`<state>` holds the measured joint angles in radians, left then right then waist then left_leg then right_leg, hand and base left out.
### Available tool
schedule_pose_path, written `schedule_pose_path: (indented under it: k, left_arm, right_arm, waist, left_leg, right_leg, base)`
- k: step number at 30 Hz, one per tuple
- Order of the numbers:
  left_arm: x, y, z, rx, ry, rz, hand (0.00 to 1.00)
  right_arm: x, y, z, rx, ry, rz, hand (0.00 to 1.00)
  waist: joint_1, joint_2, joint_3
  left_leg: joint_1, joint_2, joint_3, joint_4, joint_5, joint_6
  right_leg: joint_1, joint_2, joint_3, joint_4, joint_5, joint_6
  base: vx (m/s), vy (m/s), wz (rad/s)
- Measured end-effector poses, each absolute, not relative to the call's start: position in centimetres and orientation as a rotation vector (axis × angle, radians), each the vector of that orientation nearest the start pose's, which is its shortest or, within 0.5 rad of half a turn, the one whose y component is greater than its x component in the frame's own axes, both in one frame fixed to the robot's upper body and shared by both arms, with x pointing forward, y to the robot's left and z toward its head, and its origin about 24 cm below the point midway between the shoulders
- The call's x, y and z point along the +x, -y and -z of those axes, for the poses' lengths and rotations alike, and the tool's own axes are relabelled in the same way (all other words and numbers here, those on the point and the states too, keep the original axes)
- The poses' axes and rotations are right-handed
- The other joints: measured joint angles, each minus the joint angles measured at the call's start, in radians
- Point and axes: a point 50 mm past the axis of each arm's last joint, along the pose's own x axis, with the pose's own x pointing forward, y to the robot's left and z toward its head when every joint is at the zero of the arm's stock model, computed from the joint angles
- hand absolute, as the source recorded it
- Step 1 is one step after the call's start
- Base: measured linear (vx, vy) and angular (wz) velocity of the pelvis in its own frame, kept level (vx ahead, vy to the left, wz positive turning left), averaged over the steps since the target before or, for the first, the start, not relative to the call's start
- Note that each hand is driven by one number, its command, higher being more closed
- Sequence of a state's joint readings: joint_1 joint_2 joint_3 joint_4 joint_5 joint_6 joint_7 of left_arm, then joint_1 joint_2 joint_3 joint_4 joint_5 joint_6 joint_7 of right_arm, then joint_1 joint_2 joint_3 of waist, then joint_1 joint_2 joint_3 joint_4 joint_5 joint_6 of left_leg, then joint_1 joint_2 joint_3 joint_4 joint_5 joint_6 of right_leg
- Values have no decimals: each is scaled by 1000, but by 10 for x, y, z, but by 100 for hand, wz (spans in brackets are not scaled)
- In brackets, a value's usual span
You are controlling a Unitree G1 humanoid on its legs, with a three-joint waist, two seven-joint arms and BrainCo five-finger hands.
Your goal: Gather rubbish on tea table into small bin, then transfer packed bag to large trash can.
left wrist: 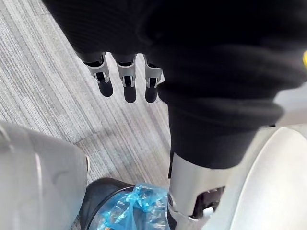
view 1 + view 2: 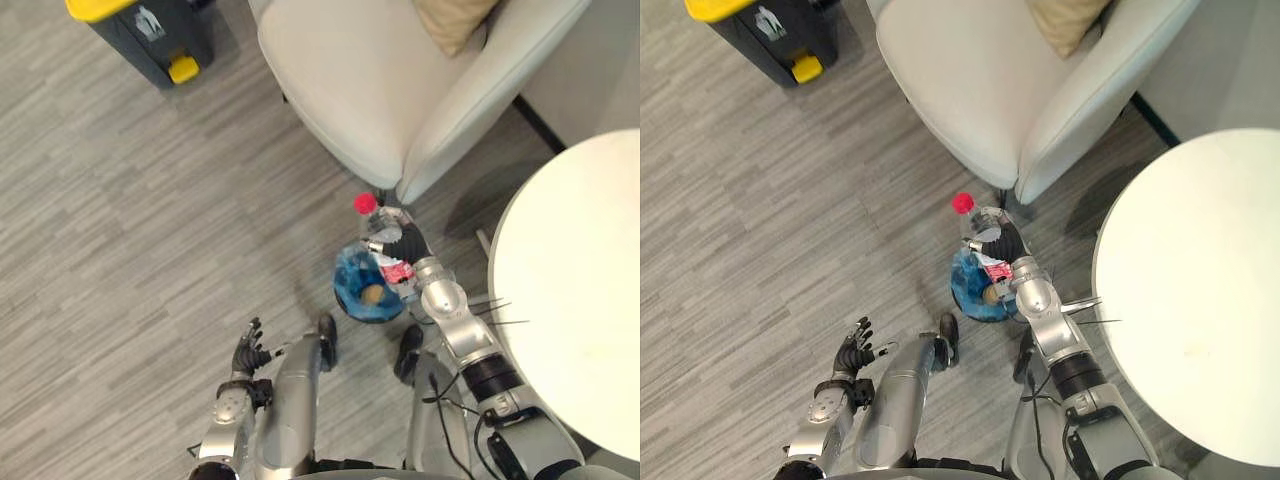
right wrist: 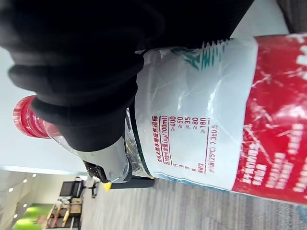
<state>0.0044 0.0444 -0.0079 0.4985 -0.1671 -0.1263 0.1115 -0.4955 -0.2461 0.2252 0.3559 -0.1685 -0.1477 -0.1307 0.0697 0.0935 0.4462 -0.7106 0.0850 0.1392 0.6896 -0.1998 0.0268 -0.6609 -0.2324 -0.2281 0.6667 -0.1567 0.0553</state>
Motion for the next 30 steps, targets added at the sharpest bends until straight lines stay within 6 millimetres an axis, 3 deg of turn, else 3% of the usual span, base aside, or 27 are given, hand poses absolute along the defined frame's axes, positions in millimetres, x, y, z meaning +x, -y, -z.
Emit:
schedule_pose_path:
  k: [4, 6, 7, 8, 10, 14, 15, 18, 25, 30]
  left_arm:
    - [261, -156, 25, -138, -233, -150, 0]
    - [277, -151, 2, -170, -137, -154, 0]
    - [291, -147, -17, -191, -64, -148, 0]
    - [293, -147, -22, -194, -45, -147, 0]
    - [301, -148, -43, -211, 40, -159, 0]
    - [309, -156, -69, -243, 160, -199, 0]
    - [309, -159, -71, -244, 169, -207, 0]
    - [308, -170, -71, -231, 169, -240, 0]
    - [309, -170, -73, -245, 162, -243, 0]
    - [309, -172, -73, -239, 160, -250, 0]
  right_arm:
    - [351, 124, -142, -481, 393, -102, 100]
    - [357, 121, -166, -476, 467, -79, 100]
    - [362, 117, -191, -473, 543, -60, 100]
    - [363, 115, -198, -472, 563, -55, 100]
    - [365, 118, -209, -477, 593, -32, 100]
    - [374, 125, -203, -503, 529, -9, 100]
    - [374, 125, -202, -505, 522, -7, 0]
    - [376, 127, -199, -510, 500, 0, 0]
    - [376, 125, -195, -490, 489, 11, 0]
    - [352, 117, -210, -492, 642, 14, 0]
  waist:
    - [0, -3, 32]
    - [1, -7, 41]
    - [4, -16, 64]
    - [8, -18, 69]
    - [21, -19, 70]
    - [34, -21, 80]
    - [34, -21, 80]
    - [38, -22, 80]
    - [51, -24, 78]
    - [46, -33, 74]
  left_leg:
    - [-198, 1, -17, 125, -7, 1]
    - [-330, 6, -32, 196, -11, 0]
    - [-445, 19, -33, 260, -11, -1]
    - [-483, 21, -36, 281, -11, 0]
    - [-588, 25, -45, 333, -10, -2]
    - [-714, 33, -66, 429, -15, -10]
    - [-727, 33, -69, 438, -16, -13]
    - [-782, 33, -82, 459, -15, -15]
    - [-798, 33, -104, 465, 0, -39]
    - [-794, 33, -119, 466, 10, -54]
  right_leg:
    - [-207, -33, 12, 171, -52, -19]
    - [-339, -41, 16, 260, -83, -27]
    - [-459, -47, 24, 339, -102, -35]
    - [-497, -49, 26, 364, -107, -38]
    - [-605, -51, 34, 428, -118, -50]
    - [-729, -65, 38, 544, -153, -62]
    - [-742, -66, 38, 555, -157, -64]
    - [-798, -68, 36, 593, -171, -62]
    - [-809, -77, 14, 626, -191, -89]
    - [-799, -76, -2, 632, -195, -95]
  base:
    - [-179, -73, 16]
    - [-221, -113, 18]
    - [-192, -109, 10]
    - [-175, -107, 9]
    - [-94, -60, 4]
    - [-101, -49, 10]
    - [-43, -13, 6]
    - [-77, -10, 7]
    - [-35, -9, 10]
    - [-11, -1, 3]
